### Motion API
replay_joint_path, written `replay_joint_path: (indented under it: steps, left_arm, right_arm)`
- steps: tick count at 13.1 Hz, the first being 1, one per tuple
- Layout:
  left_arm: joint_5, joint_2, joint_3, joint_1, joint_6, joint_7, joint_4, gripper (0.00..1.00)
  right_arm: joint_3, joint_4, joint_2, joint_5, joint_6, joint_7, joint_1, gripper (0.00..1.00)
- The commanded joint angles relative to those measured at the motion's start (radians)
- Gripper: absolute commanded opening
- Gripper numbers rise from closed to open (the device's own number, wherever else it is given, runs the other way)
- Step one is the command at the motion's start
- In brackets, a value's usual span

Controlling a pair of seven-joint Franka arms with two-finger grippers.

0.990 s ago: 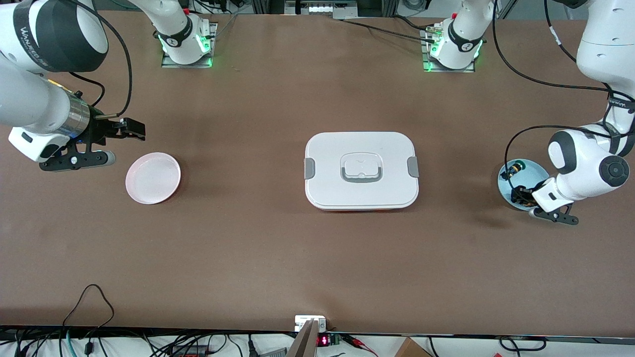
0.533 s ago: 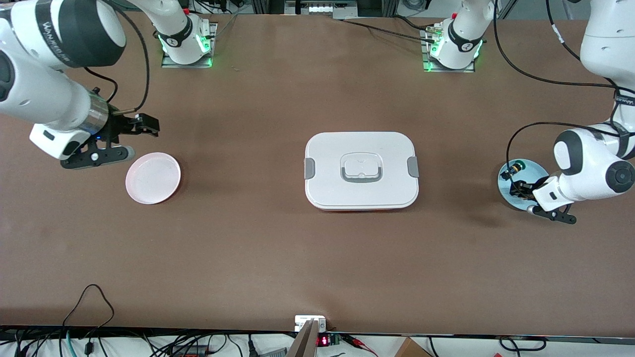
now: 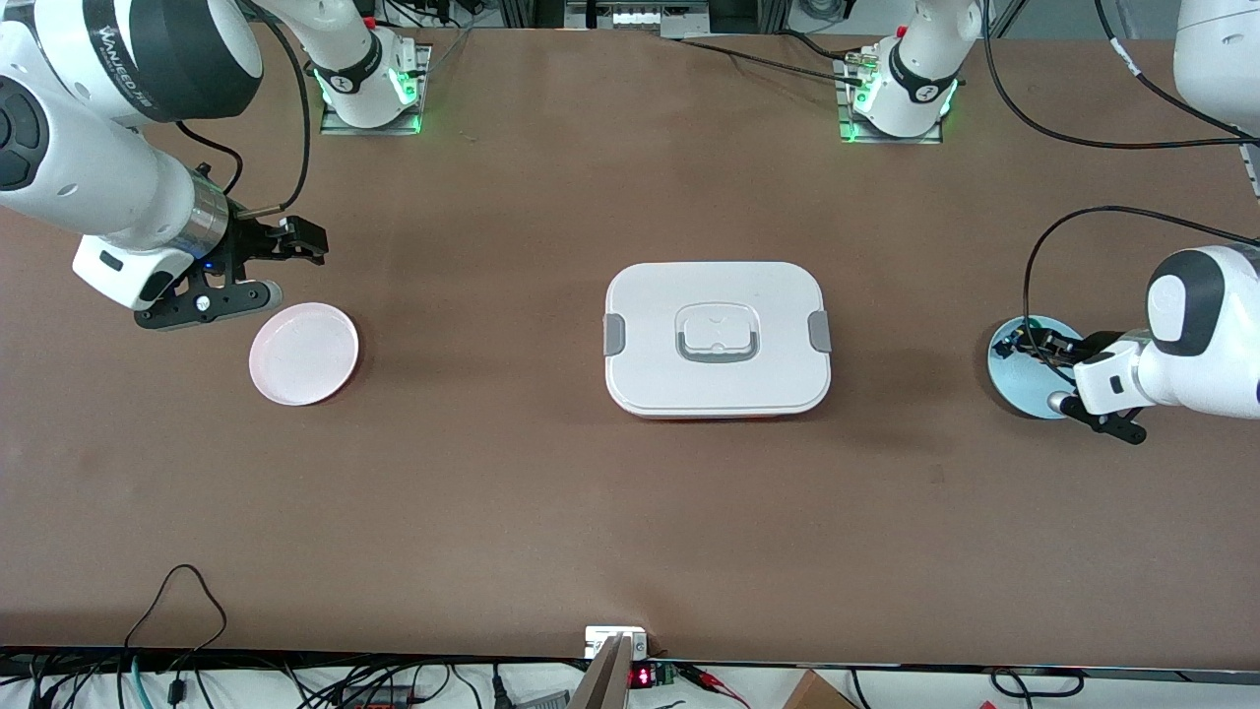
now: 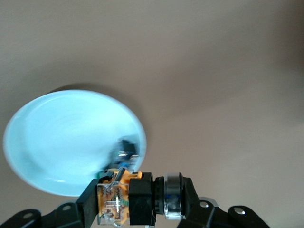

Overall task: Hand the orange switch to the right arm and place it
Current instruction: 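Lift the switch with the left gripper while the right gripper rises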

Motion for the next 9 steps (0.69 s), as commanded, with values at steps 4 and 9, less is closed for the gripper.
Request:
replay_joint_path:
  steps: [4, 9]
  left_arm:
    - [-0.411, 0.0, -0.038, 0.013, -0.191, 0.228, 0.153, 0.28]
    - [-0.801, -0.007, -0.116, 0.041, -0.237, 0.55, 0.141, 0.29]
  right_arm:
    - [-0.002, 0.013, -0.002, 0.035, -0.02, 0.008, 0.001, 1.0]
    - [-0.003, 0.012, -0.002, 0.231, -0.032, 0.002, -0.002, 1.0]
